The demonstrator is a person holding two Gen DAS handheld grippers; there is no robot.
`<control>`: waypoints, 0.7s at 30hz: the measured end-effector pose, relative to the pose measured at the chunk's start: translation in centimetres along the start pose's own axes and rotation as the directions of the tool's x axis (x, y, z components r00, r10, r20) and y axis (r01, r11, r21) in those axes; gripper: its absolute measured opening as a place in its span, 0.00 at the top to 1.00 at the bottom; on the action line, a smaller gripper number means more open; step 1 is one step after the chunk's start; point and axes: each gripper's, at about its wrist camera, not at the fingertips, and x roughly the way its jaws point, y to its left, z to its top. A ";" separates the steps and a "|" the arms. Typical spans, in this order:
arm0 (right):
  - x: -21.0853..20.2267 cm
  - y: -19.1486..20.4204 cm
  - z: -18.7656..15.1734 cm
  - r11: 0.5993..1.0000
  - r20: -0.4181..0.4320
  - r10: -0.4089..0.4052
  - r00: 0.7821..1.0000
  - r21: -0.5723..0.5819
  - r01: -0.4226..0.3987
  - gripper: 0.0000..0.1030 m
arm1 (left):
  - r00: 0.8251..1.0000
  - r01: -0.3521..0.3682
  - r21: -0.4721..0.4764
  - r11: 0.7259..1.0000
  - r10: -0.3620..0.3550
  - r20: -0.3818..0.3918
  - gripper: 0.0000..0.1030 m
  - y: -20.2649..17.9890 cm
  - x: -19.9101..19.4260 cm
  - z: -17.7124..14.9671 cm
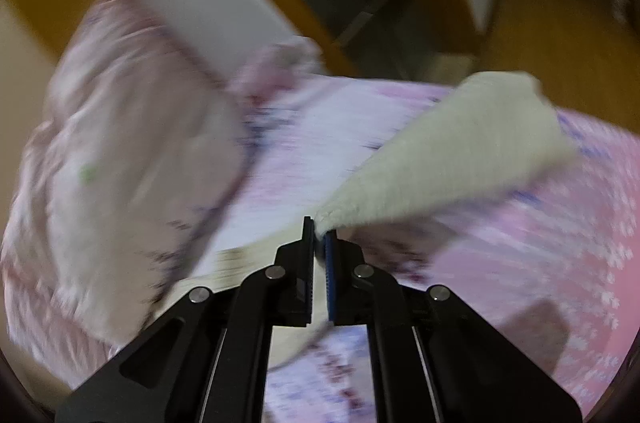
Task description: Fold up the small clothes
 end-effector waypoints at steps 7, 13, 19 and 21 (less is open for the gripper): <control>-1.2 12.9 -6.4 0.906 -0.161 0.264 0.951 -0.297 -0.302 0.96 | 0.990 0.134 -0.048 0.990 -0.131 0.054 0.01 0.6 -1.0 0.7; 2.3 18.8 -18.4 0.786 -0.476 0.247 0.844 -0.411 -0.462 0.96 | 0.970 0.244 -0.130 0.961 -0.240 0.048 0.01 1.4 -0.8 0.9; 5.5 17.1 -22.2 0.850 -0.633 0.183 0.752 -0.283 -0.445 0.62 | 0.927 0.368 -0.260 0.893 -0.375 0.025 0.01 3.1 -0.1 0.8; 5.0 15.5 -20.9 0.884 -0.615 0.232 0.754 -0.190 -0.427 0.52 | 0.929 0.363 -0.257 0.896 -0.368 0.029 0.01 3.1 -0.2 0.9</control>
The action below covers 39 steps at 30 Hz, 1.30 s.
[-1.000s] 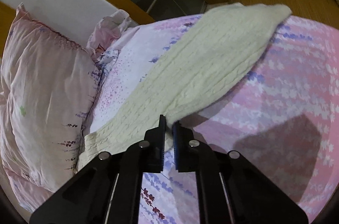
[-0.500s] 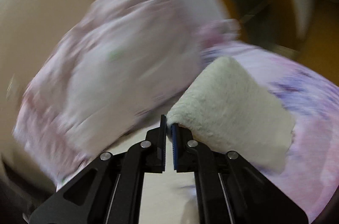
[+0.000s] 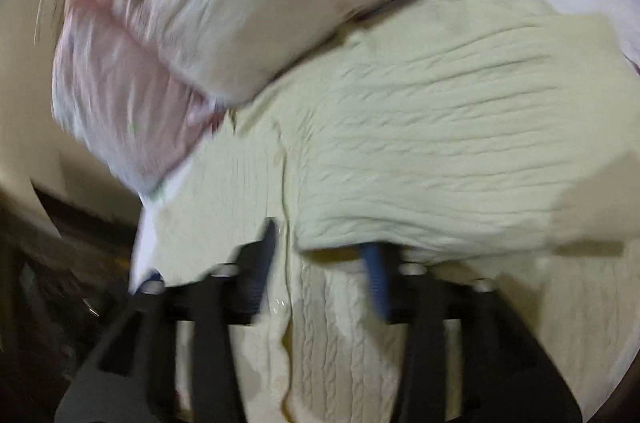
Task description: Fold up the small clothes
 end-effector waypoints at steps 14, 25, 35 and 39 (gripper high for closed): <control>-3.5 3.4 3.4 0.969 0.282 -0.214 0.935 -0.058 0.239 0.93 | 0.995 0.101 -0.111 0.989 -0.102 -0.004 0.02 2.4 -0.6 0.7; 4.7 11.7 -3.1 0.871 -0.117 -0.102 0.988 -0.489 0.032 0.56 | 0.983 0.149 -0.269 0.951 -0.172 -0.064 0.16 4.5 1.8 -0.3; -2.9 -0.3 -0.7 1.000 -0.060 -0.022 0.998 0.018 0.023 0.48 | 0.988 0.080 -0.417 0.905 -0.128 -0.088 0.48 6.5 4.8 0.0; -3.5 -3.6 -0.4 0.989 0.008 -0.036 0.999 0.142 0.034 0.49 | 0.991 0.060 -0.413 0.909 -0.104 -0.085 0.85 6.9 6.0 0.6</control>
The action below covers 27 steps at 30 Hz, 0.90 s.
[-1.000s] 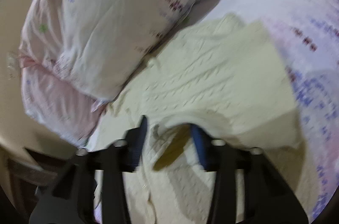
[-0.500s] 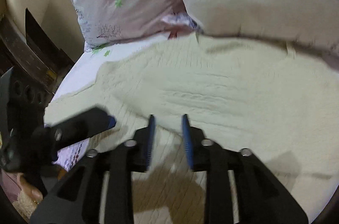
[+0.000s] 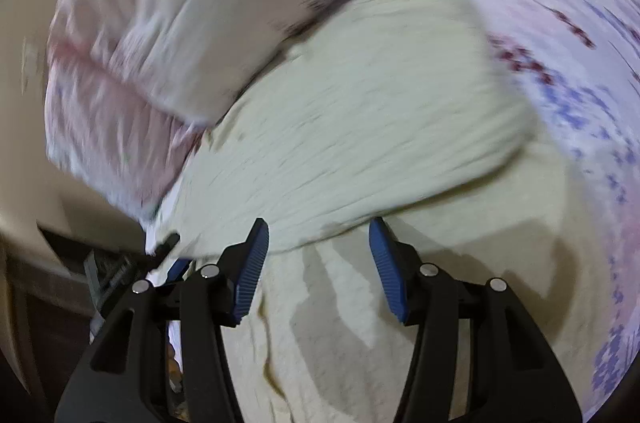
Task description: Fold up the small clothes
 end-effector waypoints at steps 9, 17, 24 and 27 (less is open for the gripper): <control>-1.5 -1.3 1.1 0.997 0.207 -0.074 0.976 0.042 0.066 0.52 | 0.982 -0.089 0.111 0.990 0.068 0.177 0.95 -0.5 -4.3 1.0; -1.7 -2.1 0.9 0.951 0.258 -0.303 0.918 0.012 0.310 0.91 | 0.976 -0.205 0.137 0.969 0.191 0.108 0.95 0.4 -2.3 -0.1; -3.9 4.2 -1.1 0.915 0.303 -0.311 0.901 -0.160 0.370 0.59 | 0.972 -0.208 0.138 0.968 0.188 0.142 0.51 0.4 -4.5 -0.3; -1.1 9.5 -2.4 0.869 0.243 -0.236 0.941 -0.380 0.316 0.59 | 0.961 -0.218 0.161 0.963 0.183 0.209 0.37 0.5 -7.7 -1.1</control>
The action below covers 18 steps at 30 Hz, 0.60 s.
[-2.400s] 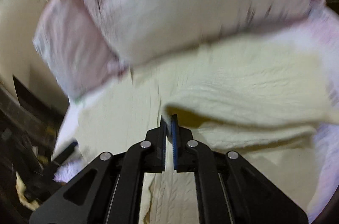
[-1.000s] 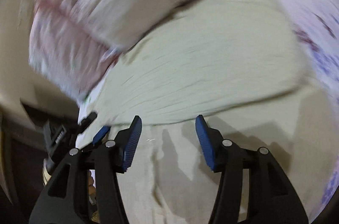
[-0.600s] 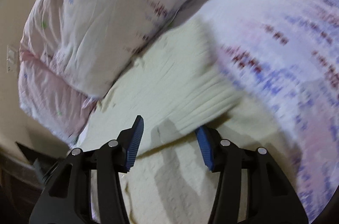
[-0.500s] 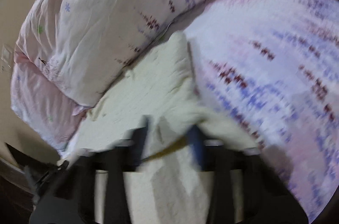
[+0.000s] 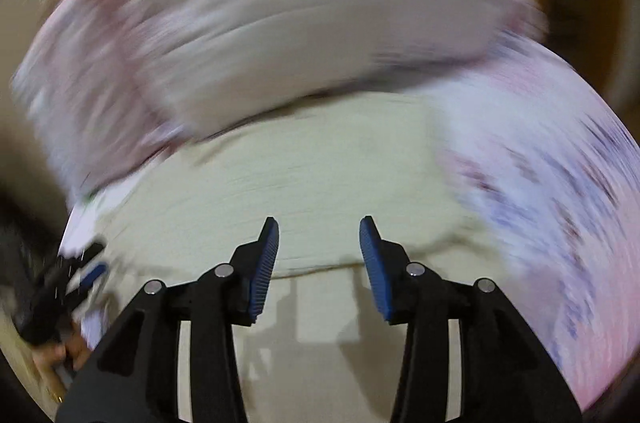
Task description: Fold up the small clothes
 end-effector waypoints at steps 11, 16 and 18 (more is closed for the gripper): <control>10.1 13.1 -1.3 0.921 -0.125 -0.054 0.991 -0.390 0.001 0.58 | 0.992 -0.082 -0.234 0.969 0.102 0.073 0.36 11.5 -10.5 -3.0; 9.8 13.0 -2.2 0.922 -0.127 -0.048 0.991 -0.388 -0.005 0.50 | 0.985 -0.085 -0.388 0.918 0.136 0.106 0.36 15.8 -12.1 -3.2; 9.1 12.2 -2.0 0.940 -0.151 0.005 0.988 -0.338 -0.056 0.47 | 0.984 -0.056 -0.431 0.901 0.123 0.128 0.36 16.8 -12.2 -3.1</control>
